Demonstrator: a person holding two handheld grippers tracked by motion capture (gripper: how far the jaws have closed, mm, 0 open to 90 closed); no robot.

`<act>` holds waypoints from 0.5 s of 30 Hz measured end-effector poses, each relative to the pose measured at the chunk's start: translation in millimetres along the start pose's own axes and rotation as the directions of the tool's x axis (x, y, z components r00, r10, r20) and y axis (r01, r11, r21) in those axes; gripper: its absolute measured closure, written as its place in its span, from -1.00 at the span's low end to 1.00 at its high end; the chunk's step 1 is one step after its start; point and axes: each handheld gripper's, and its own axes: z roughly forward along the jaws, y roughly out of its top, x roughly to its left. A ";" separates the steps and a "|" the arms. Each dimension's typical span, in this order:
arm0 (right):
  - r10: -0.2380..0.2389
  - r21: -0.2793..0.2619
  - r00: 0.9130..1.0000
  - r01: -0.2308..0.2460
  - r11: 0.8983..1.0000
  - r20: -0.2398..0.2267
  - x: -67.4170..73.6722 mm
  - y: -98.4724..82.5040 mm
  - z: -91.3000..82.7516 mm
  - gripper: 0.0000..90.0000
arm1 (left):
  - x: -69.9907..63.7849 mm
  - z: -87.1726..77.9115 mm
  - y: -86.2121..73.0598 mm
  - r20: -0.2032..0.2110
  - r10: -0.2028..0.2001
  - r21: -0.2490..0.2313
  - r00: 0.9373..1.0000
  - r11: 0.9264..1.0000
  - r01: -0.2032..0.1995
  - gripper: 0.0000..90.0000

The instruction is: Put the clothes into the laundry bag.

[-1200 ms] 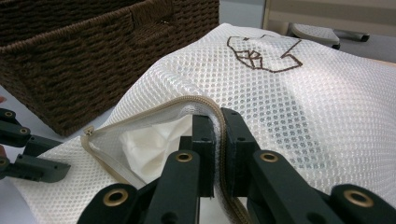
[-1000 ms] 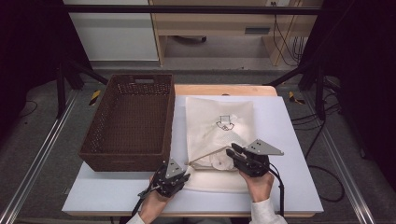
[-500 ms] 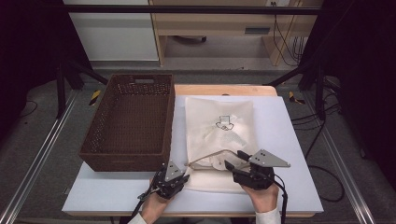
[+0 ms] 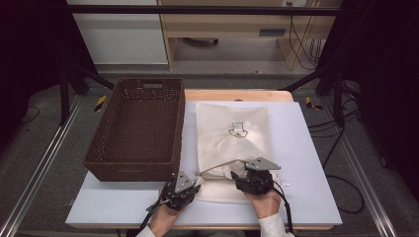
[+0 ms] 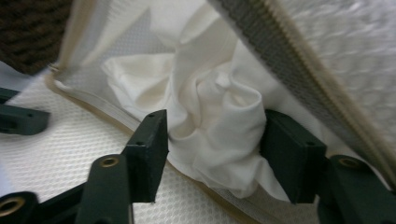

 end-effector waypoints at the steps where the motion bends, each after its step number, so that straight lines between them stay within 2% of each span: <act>1: -0.009 0.015 1.000 0.009 1.000 0.013 1.0 0.1 4.4 0.04 | 0.1 0.0 0.2 0.000 -0.004 0.001 1.000 1.000 0.004 0.85; 3: -0.019 0.042 0.999 0.017 0.999 0.045 3.4 1.7 13.0 0.16 | 0.4 0.0 0.8 0.004 -0.003 0.004 1.000 1.000 0.003 0.86; 5: -0.036 0.058 0.996 0.031 0.998 0.077 4.2 6.7 18.4 0.37 | 0.4 0.1 1.6 0.005 -0.004 0.009 1.000 1.000 0.004 0.88; 6: -0.025 0.050 0.995 0.021 0.999 0.094 2.7 10.4 22.3 0.57 | 0.4 -0.4 2.5 0.006 -0.002 0.016 1.000 1.000 0.002 0.88; 7: -0.025 0.050 0.995 0.021 0.999 0.094 2.7 10.4 22.3 0.57 | 0.4 -0.4 2.5 0.006 -0.002 0.016 1.000 1.000 0.002 0.88; 8: 0.002 0.032 0.994 -0.005 0.999 0.109 -0.7 13.8 27.8 0.70 | 0.7 -1.0 2.7 0.006 -0.001 0.018 1.000 1.000 0.001 0.88; 10: 0.018 0.016 0.990 -0.020 1.000 0.138 -2.7 17.2 33.2 0.74 | 1.1 -1.7 2.8 0.008 0.000 0.020 1.000 1.000 -0.001 0.89; 11: 0.018 0.016 0.990 -0.020 1.000 0.138 -2.7 17.2 33.2 0.74 | 1.1 -1.7 2.8 0.008 0.000 0.020 1.000 1.000 -0.001 0.89; 13: 0.025 -0.010 0.980 -0.024 1.000 0.199 -5.6 19.8 38.6 0.75 | 2.3 -3.8 3.2 0.012 -0.005 0.018 1.000 1.000 0.005 0.89; 14: 0.025 -0.031 0.969 -0.017 0.999 0.247 -10.8 19.7 44.5 0.74 | 2.9 -4.9 3.0 0.012 -0.006 0.018 1.000 1.000 0.006 0.89; 15: 0.025 -0.031 0.969 -0.017 0.999 0.247 -10.8 19.7 44.5 0.74 | 2.9 -4.9 3.0 0.012 -0.006 0.018 1.000 1.000 0.006 0.89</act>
